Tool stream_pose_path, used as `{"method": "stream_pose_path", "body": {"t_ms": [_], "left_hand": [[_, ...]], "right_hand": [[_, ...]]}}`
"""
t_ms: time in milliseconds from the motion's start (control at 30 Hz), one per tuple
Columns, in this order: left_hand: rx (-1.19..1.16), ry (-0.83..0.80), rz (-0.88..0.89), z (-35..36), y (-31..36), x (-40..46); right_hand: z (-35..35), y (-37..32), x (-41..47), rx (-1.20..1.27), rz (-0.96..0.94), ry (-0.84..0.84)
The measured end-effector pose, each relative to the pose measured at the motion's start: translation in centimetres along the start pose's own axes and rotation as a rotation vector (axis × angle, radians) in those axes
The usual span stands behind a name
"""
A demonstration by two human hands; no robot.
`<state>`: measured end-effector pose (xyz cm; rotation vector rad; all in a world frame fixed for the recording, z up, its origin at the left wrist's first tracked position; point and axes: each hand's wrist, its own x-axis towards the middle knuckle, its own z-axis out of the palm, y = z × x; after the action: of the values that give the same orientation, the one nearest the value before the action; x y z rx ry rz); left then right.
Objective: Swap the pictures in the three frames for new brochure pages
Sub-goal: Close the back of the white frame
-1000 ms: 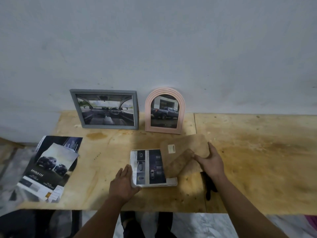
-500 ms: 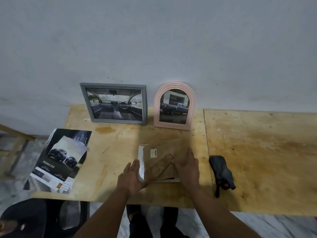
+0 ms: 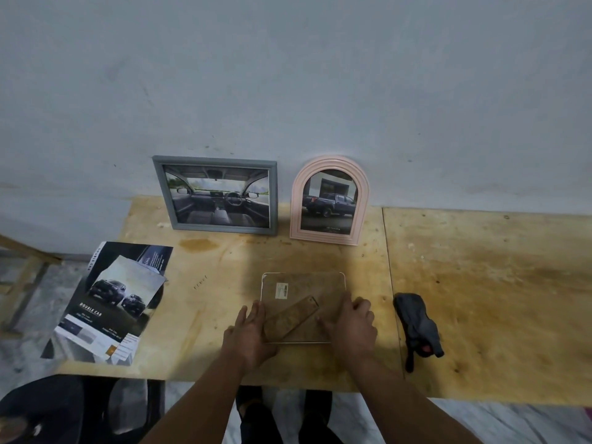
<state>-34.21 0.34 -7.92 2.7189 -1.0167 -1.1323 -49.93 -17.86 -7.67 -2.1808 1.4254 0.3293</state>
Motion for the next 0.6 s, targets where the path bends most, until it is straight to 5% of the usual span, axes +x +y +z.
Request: {"method": "stream_pose_path", "body": {"t_ms": [233, 367, 600], "left_hand": [[0.059, 0.094, 0.012, 0.2, 0.0, -0.1], [0.084, 0.176, 0.064, -0.2, 0.2, 0.0], [0.103, 0.055, 0.199, -1.9, 1.3, 3.5]], "right_hand": [[0.0, -0.3, 0.3, -0.192, -0.086, 0.025], [-0.8, -0.6, 2.0, -0.347, -0.325, -0.098], [-1.0, -1.2, 3.6, -0.469, -0.411, -0.215]]}}
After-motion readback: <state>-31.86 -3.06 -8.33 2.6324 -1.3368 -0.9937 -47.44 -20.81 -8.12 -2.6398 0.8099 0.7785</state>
